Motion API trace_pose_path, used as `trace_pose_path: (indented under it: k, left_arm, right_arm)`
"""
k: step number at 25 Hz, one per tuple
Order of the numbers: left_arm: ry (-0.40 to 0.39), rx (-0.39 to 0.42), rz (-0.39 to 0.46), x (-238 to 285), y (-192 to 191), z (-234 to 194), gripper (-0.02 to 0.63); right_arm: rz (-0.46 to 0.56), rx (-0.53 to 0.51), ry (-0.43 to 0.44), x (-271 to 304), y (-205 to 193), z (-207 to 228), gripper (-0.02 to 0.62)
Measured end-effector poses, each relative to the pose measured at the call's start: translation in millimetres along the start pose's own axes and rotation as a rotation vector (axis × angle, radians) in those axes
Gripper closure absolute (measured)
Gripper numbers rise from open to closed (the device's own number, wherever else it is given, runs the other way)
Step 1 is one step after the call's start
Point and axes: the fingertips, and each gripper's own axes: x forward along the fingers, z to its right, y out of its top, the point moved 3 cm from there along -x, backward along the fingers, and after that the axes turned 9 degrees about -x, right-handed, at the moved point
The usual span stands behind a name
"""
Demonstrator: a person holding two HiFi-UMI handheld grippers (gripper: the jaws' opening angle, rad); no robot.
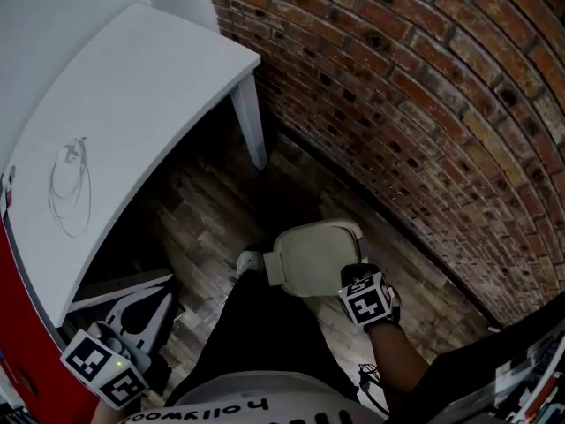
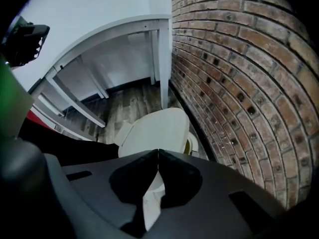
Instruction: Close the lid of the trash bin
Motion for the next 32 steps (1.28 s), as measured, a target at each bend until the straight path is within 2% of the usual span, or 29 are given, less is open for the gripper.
trace_pose_path:
  k: [4,8,11,15,23,27,32]
  left_arm:
    - [-0.011,-0.009,0.001,9.4,-4.9,1.5,0.600]
    - [-0.012,-0.030,0.040,9.7,-2.1,-2.5,0.600]
    - [0.008,-0.045,0.044,5.3,-1.9,-11.1,0.600]
    - [0.052,-0.038,0.003,2.7,-5.5,-23.8,0.600]
    - [0.039,-0.046,-0.014,11.7,-14.2,-28.0,0.600]
    - [0.036,-0.047,-0.036,19.7,-18.4,-27.6,0.600]
    - [0.049,-0.073,-0.022,24.7,-17.1,-32.5,0.600]
  right_arm:
    - [-0.031,0.052,-0.069,14.9,-22.0,13.6,0.586]
    - [-0.095,0.096,-0.109,36.4,-37.7,30.2,0.586]
    - [-0.145,0.139,-0.099,54.2,-47.1,38.8,0.586]
    - [-0.186,0.203,-0.073,72.3,-53.5,46.6,0.586]
    - [-0.241,0.325,-0.059,112.3,-72.9,56.9,0.586]
    - [-0.230,0.414,-0.065,125.3,-80.7,63.2,0.586]
    - [-0.230,0.409,-0.061,125.5,-78.4,68.4,0.586]
